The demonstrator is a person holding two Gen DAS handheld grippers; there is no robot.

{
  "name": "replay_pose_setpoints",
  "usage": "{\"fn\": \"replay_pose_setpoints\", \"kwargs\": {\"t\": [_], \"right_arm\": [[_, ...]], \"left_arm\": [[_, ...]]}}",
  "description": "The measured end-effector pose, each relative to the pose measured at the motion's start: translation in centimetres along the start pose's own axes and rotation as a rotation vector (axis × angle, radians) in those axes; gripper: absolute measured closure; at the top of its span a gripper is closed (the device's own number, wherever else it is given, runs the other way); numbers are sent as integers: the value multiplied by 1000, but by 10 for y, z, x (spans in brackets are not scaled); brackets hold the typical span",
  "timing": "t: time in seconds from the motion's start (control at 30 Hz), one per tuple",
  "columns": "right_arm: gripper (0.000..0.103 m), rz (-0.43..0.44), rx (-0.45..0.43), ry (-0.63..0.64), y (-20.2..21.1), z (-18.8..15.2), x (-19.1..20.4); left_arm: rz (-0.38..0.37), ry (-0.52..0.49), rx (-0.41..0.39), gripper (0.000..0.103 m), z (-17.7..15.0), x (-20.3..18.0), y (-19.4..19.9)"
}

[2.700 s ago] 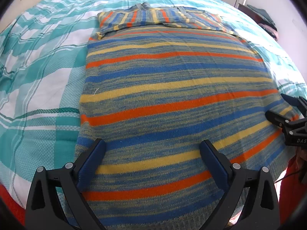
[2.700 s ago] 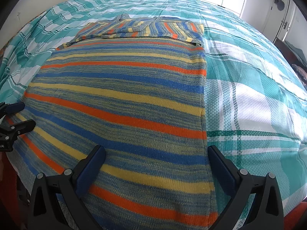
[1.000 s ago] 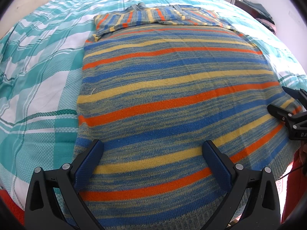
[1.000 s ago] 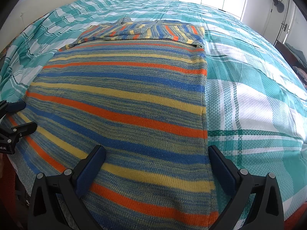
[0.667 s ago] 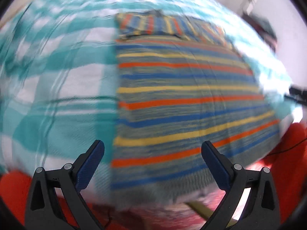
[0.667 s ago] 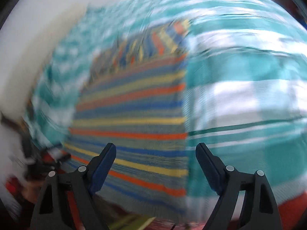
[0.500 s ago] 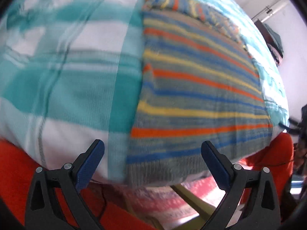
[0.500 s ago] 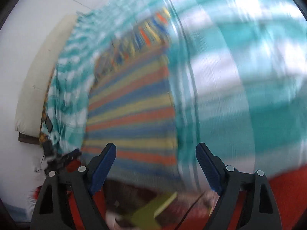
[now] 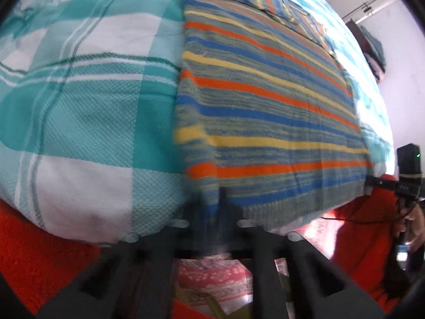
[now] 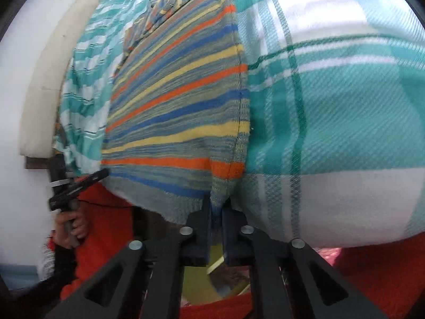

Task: Fold small clothes
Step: 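Grasp the sweater hem with the left tool while the right tool grasps the hem, then lift the held hem with both tools and fold it toward the collar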

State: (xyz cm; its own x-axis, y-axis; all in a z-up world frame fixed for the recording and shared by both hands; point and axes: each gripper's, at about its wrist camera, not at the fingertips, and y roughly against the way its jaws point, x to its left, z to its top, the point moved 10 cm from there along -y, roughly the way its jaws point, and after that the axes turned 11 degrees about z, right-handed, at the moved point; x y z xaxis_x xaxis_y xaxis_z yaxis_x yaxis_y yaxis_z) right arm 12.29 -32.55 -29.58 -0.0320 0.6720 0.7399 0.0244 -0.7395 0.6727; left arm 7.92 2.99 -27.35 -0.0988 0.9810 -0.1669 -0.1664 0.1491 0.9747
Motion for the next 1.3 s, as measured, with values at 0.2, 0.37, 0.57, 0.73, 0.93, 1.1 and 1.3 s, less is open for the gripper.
{"fn": "replay_pose_setpoints", "kwargs": {"t": [0.2, 0.37, 0.57, 0.73, 0.93, 1.1, 1.3], "right_arm": [[96, 225, -109, -20, 28, 6, 36], [96, 455, -273, -31, 53, 45, 63], [96, 478, -420, -2, 72, 138, 72], [96, 450, -508, 13, 87, 234, 76], [96, 359, -545, -19, 75, 351, 52], [73, 338, -631, -88, 61, 431, 21], [34, 160, -615, 25, 61, 435, 29]], "left_arm": [[-121, 36, -9, 99, 5, -3, 27], [-271, 96, -175, 99, 68, -10, 72], [-273, 150, -323, 99, 176, -17, 88], [-248, 174, -381, 99, 278, -21, 80], [-132, 167, -368, 98, 382, -23, 26], [6, 286, -366, 57, 428, 12, -16], [-19, 272, -396, 29, 385, 27, -4]]}}
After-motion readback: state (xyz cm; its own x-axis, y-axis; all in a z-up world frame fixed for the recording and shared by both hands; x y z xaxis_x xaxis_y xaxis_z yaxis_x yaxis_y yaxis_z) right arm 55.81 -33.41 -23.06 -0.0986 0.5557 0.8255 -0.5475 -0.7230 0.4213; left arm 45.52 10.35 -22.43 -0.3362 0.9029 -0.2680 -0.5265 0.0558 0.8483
